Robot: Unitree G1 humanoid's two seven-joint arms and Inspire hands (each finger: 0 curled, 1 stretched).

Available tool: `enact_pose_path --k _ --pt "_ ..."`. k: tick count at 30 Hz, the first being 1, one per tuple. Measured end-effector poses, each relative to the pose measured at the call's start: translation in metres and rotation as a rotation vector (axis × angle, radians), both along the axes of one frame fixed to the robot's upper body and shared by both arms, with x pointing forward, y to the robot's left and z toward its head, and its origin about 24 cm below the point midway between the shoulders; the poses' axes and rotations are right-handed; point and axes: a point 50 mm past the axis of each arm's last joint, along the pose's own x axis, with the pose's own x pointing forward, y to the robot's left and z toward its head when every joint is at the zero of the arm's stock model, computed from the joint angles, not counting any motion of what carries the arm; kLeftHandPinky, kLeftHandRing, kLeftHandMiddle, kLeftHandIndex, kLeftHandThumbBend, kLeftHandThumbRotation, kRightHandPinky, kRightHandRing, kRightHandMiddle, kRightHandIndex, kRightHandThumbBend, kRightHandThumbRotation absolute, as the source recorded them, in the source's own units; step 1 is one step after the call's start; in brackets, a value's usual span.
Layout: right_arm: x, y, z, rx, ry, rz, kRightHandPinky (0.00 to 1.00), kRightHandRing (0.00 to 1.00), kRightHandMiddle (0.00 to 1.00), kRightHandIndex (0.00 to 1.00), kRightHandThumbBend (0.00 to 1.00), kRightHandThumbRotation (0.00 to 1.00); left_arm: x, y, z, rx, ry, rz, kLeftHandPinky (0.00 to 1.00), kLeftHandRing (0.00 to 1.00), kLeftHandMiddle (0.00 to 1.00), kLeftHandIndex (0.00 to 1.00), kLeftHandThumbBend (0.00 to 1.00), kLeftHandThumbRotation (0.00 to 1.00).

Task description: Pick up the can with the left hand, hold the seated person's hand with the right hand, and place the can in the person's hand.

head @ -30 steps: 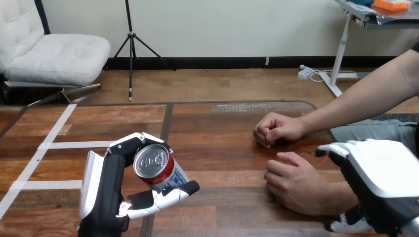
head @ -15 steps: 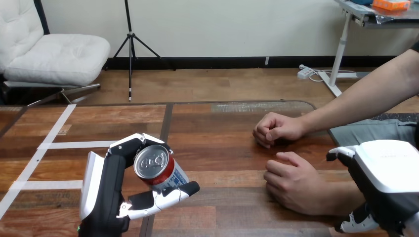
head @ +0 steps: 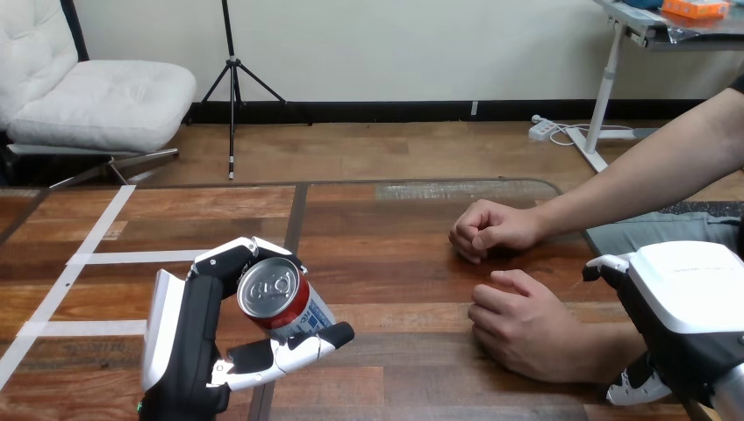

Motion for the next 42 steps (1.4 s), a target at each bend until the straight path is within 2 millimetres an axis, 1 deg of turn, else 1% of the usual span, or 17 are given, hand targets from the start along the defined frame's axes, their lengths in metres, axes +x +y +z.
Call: enact_pose_path --k 7,16,28,42 --pt "0.003 -0.002 -0.003 -0.019 0.015 -0.013 0.94 0.84 0.83 0.8 0.93 0.04 0.0 0.0 0.0 -0.004 -0.001 -0.001 0.33 0.37 0.41 0.42 0.79 0.0" --pt "0.008 -0.006 -0.008 -0.026 0.042 -0.031 0.94 0.84 0.83 0.79 0.91 0.05 -0.001 0.0 -0.001 -0.007 -0.001 -0.002 0.33 0.37 0.41 0.42 0.79 0.0" --pt "0.016 -0.009 -0.018 -0.083 0.124 -0.031 0.98 0.86 0.84 0.81 0.87 0.11 -0.001 0.001 -0.002 -0.004 0.004 -0.001 0.33 0.37 0.41 0.42 0.79 0.0" --pt "0.025 -0.009 -0.024 -0.11 0.182 -0.019 0.93 0.84 0.83 0.8 0.86 0.11 -0.001 0.002 -0.003 -0.003 0.006 0.004 0.33 0.37 0.41 0.43 0.79 0.0"
